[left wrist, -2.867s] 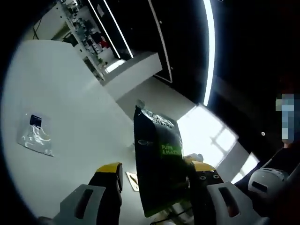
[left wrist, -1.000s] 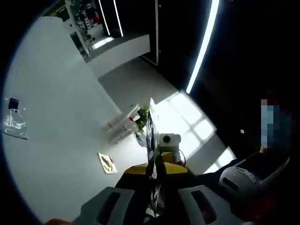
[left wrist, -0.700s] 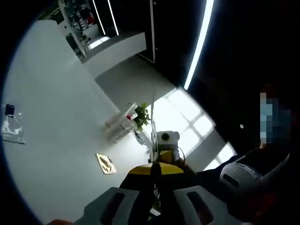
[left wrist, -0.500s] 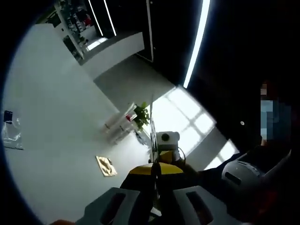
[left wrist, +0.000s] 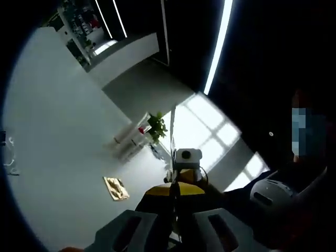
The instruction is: Arrange the skincare products in the storage area until every visible bottle or jar stands upright without overlapping.
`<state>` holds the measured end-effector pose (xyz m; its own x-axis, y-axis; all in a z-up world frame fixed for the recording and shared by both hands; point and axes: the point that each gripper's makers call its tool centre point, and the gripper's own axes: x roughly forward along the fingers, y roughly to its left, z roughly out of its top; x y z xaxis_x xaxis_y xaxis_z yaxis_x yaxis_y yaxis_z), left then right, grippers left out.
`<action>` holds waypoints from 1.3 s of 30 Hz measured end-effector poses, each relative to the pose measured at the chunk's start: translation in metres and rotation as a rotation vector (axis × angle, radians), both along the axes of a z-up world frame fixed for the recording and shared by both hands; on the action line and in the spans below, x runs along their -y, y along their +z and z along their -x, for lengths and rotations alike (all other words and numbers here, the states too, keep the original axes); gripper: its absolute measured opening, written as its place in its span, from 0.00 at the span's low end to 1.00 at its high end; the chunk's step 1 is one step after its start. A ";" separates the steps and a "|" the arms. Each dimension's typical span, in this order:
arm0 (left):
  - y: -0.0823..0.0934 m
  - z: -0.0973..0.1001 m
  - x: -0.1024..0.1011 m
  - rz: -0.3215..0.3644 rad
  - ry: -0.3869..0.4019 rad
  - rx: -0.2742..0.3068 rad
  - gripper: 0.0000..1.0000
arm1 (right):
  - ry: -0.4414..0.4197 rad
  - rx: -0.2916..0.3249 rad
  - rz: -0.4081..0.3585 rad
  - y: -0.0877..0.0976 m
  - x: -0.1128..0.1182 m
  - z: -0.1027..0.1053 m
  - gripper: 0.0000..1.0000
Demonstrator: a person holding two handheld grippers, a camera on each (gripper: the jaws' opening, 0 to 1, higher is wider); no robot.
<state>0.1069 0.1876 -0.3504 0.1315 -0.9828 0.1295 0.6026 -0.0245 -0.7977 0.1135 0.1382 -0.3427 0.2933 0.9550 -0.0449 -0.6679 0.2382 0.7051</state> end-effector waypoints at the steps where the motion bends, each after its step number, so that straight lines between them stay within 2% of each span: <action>1: -0.002 -0.001 0.000 -0.006 0.002 -0.003 0.00 | -0.009 0.001 -0.002 0.000 0.003 -0.001 0.12; 5: -0.003 -0.003 0.002 -0.009 -0.003 -0.015 0.00 | -0.035 0.031 0.015 -0.002 0.009 -0.002 0.17; 7: -0.002 -0.003 0.006 -0.005 -0.007 -0.018 0.00 | -0.058 0.048 0.028 -0.004 0.013 -0.003 0.23; 8: -0.002 -0.004 0.008 -0.006 -0.008 -0.017 0.00 | -0.077 0.059 0.033 -0.004 0.016 -0.005 0.29; 11: -0.002 -0.006 0.012 -0.009 -0.018 -0.023 0.00 | -0.141 0.114 0.079 -0.007 0.031 -0.011 0.39; 13: -0.002 -0.007 0.015 -0.014 -0.027 -0.032 0.00 | -0.159 0.146 0.117 -0.011 0.039 -0.011 0.40; 19: -0.003 -0.012 0.021 -0.031 -0.038 -0.035 0.00 | -0.208 0.207 0.246 -0.026 0.058 -0.008 0.53; 24: -0.004 -0.017 0.031 -0.052 -0.059 -0.049 0.00 | -0.291 0.283 0.376 -0.035 0.078 -0.013 0.76; 27: -0.004 -0.019 0.037 -0.060 -0.073 -0.061 0.00 | -0.328 0.284 0.392 -0.036 0.087 -0.014 0.83; 31: -0.006 -0.025 0.042 -0.072 -0.084 -0.081 0.00 | -0.387 0.283 0.421 -0.040 0.101 -0.017 0.99; 33: -0.006 -0.028 0.044 -0.072 -0.089 -0.098 0.00 | -0.399 0.327 0.476 -0.042 0.108 -0.018 1.00; 34: -0.007 -0.030 0.046 -0.073 -0.089 -0.102 0.00 | -0.402 0.329 0.496 -0.044 0.110 -0.016 1.00; 36: -0.008 -0.032 0.050 -0.083 -0.094 -0.111 0.00 | -0.420 0.341 0.503 -0.044 0.115 -0.015 1.00; 39: -0.009 -0.036 0.056 -0.094 -0.104 -0.124 0.00 | -0.431 0.327 0.500 -0.047 0.122 -0.014 1.00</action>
<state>0.1428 0.1315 -0.3590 0.0379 -0.9990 0.0255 0.4976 -0.0033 -0.8674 0.1276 0.0165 -0.3899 0.7112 0.6400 -0.2908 -0.5995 0.7682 0.2244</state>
